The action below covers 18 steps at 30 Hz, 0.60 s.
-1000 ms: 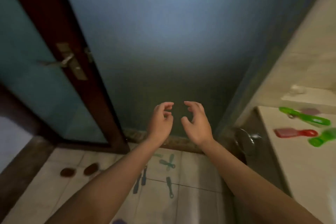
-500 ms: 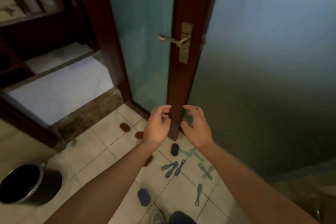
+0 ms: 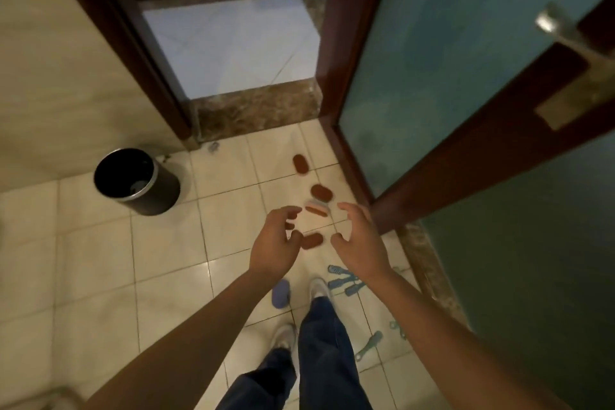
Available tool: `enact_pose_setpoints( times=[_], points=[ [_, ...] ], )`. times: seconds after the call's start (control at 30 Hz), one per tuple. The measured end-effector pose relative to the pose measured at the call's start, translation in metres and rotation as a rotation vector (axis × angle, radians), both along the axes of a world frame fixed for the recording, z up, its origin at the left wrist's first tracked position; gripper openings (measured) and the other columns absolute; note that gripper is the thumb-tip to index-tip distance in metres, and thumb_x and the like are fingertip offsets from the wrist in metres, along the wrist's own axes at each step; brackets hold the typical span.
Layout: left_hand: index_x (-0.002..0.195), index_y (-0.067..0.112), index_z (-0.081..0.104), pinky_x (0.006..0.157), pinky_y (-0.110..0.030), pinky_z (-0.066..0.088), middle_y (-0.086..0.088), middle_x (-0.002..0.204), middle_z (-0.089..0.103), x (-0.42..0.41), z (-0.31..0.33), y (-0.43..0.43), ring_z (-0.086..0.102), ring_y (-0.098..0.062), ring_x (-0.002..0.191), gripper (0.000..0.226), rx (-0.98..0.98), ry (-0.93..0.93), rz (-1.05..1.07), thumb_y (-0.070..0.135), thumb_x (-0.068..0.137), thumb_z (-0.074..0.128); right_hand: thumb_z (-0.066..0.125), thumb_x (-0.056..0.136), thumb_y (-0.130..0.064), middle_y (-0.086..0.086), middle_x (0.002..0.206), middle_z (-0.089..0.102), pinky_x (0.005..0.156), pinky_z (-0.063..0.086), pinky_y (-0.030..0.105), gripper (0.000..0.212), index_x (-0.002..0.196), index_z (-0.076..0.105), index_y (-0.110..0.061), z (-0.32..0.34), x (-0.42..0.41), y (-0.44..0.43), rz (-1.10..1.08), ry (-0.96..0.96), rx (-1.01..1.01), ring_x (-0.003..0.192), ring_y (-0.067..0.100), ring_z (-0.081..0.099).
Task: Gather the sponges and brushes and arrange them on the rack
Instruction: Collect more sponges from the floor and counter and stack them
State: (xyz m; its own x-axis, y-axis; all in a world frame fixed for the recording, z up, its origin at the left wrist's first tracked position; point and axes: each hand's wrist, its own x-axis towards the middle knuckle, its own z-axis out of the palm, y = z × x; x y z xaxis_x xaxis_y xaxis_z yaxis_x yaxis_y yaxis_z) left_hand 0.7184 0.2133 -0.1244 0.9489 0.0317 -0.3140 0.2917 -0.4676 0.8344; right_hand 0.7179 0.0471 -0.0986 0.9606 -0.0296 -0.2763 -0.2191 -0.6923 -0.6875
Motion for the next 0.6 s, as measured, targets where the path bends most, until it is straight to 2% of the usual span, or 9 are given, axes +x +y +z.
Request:
enact_pose_setpoints(
  times=[0.07,0.2,0.37,0.6],
  points=[
    [0.127,0.026,0.05,0.085,-0.023,0.049,0.009,0.122,0.051,0.002,-0.025,0.005,0.055,-0.008,0.102,0.041,0.029,0.056,0.039,0.008,0.09,0.055,0.061,0.085,-0.008,-0.007,0.138,0.042,0.085,0.036,0.016,0.055,0.135,0.047,-0.025,-0.024,0.016,0.003,0.075,0.053,-0.02,0.113,0.008,0.05],
    [0.13,0.025,0.05,0.088,-0.026,0.049,0.006,0.129,0.051,0.006,-0.079,0.007,0.054,-0.009,0.103,0.042,0.091,0.187,0.117,0.011,0.091,0.056,0.063,0.085,-0.014,-0.003,0.142,0.042,0.09,0.04,0.022,0.055,0.136,0.045,-0.023,-0.079,0.047,0.004,0.194,0.169,-0.07,0.123,0.017,0.049],
    [0.132,0.028,0.047,0.09,-0.027,0.052,0.007,0.134,0.049,0.002,-0.152,0.006,0.054,-0.007,0.105,0.044,0.126,0.324,0.194,0.017,0.091,0.06,0.062,0.085,-0.011,0.0,0.137,0.045,0.088,0.036,0.02,0.051,0.133,0.047,-0.019,-0.152,0.07,0.006,0.287,0.255,-0.094,0.122,0.019,0.048],
    [0.134,0.026,0.046,0.086,-0.028,0.052,0.004,0.134,0.048,-0.005,-0.283,0.008,0.055,-0.012,0.108,0.051,0.155,0.473,0.222,0.019,0.087,0.064,0.061,0.089,-0.014,0.001,0.145,0.04,0.087,0.038,0.021,0.054,0.138,0.041,-0.024,-0.286,0.08,0.019,0.349,0.363,-0.095,0.125,0.02,0.049]
  ],
)
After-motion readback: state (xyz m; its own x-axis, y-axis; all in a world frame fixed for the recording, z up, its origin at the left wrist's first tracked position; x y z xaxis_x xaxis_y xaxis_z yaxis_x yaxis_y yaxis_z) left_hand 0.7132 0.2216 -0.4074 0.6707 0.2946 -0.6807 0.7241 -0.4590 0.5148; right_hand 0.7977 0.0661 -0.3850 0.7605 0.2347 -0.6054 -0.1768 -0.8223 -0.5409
